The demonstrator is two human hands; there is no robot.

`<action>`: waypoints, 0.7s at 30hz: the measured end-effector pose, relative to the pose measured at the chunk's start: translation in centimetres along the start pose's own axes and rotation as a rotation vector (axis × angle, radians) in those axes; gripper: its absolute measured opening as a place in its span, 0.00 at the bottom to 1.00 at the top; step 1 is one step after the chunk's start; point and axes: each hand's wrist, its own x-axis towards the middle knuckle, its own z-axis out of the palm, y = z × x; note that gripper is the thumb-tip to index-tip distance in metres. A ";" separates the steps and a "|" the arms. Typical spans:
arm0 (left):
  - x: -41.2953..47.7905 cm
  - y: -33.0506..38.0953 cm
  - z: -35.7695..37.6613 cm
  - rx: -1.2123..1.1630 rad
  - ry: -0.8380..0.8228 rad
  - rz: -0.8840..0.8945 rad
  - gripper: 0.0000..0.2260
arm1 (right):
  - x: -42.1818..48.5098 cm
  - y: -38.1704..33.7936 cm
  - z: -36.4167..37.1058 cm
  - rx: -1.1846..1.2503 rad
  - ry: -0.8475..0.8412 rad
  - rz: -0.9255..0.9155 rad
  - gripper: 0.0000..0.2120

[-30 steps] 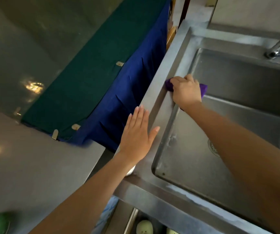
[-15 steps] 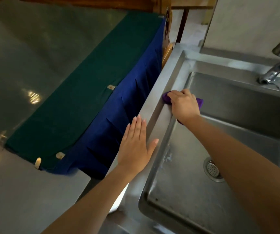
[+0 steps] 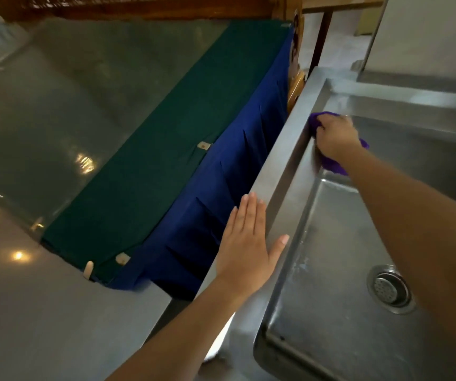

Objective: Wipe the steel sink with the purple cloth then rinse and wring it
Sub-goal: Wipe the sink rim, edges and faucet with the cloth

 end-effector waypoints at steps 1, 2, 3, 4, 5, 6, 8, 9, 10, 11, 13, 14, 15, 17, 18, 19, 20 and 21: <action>0.0 0.0 -0.1 -0.003 -0.007 -0.001 0.36 | -0.3 0.3 0.3 0.047 0.003 -0.026 0.18; 0.0 0.0 -0.1 0.003 -0.011 -0.001 0.36 | -1.2 0.6 0.8 0.087 0.015 -0.067 0.17; 0.1 0.0 -0.1 0.015 -0.013 0.000 0.36 | -2.4 0.7 1.3 0.128 0.032 -0.103 0.17; 0.1 -0.2 -0.1 0.024 -0.021 0.002 0.36 | -4.0 0.7 1.6 0.171 0.049 -0.130 0.17; 0.1 -0.3 -0.1 0.029 -0.034 0.006 0.36 | -5.7 0.6 1.9 0.209 0.065 -0.159 0.17; 0.2 -0.5 -0.1 0.027 -0.049 0.013 0.36 | -7.4 0.4 2.0 0.234 0.073 -0.188 0.17; 0.3 -0.9 -0.4 -0.013 -0.100 0.034 0.33 | -10.7 0.0 2.2 0.260 0.078 -0.241 0.17; 0.0 -1.2 -0.7 -0.042 -0.129 0.047 0.31 | -12.4 -0.2 2.4 0.273 0.078 -0.267 0.17; -0.5 -1.5 -0.8 -0.063 -0.148 0.063 0.30 | -13.9 -0.3 2.5 0.289 0.077 -0.294 0.16; -1.4 -2.0 -0.9 -0.072 -0.151 0.079 0.30 | -15.4 -0.4 2.7 0.305 0.068 -0.325 0.16; -4.3 -2.7 -0.8 -0.048 -0.121 0.103 0.31 | -18.0 -0.4 2.9 0.306 0.021 -0.394 0.15; -6.1 -3.0 -0.7 -0.026 -0.100 0.109 0.33 | -19.1 -0.3 3.0 0.291 -0.013 -0.427 0.15; -8.0 -3.3 -0.5 -0.008 -0.087 0.110 0.35 | -20.3 -0.3 3.0 0.277 -0.046 -0.460 0.16; -11.4 -3.8 0.0 0.001 -0.071 0.099 0.36 | -22.5 -0.5 3.2 0.269 -0.107 -0.509 0.16; -12.8 -4.1 0.2 -0.006 -0.056 0.090 0.36 | -23.7 -0.7 3.2 0.272 -0.135 -0.532 0.16; -14.1 -4.3 0.4 -0.007 -0.042 0.079 0.35 | -24.8 -0.9 3.4 0.276 -0.165 -0.562 0.16; -15.3 -4.4 0.6 0.001 -0.031 0.067 0.34 | -26.0 -1.1 3.5 0.284 -0.195 -0.604 0.16; -16.4 -4.4 0.8 0.010 -0.019 0.055 0.33 | -27.2 -1.2 3.7 0.297 -0.224 -0.652 0.16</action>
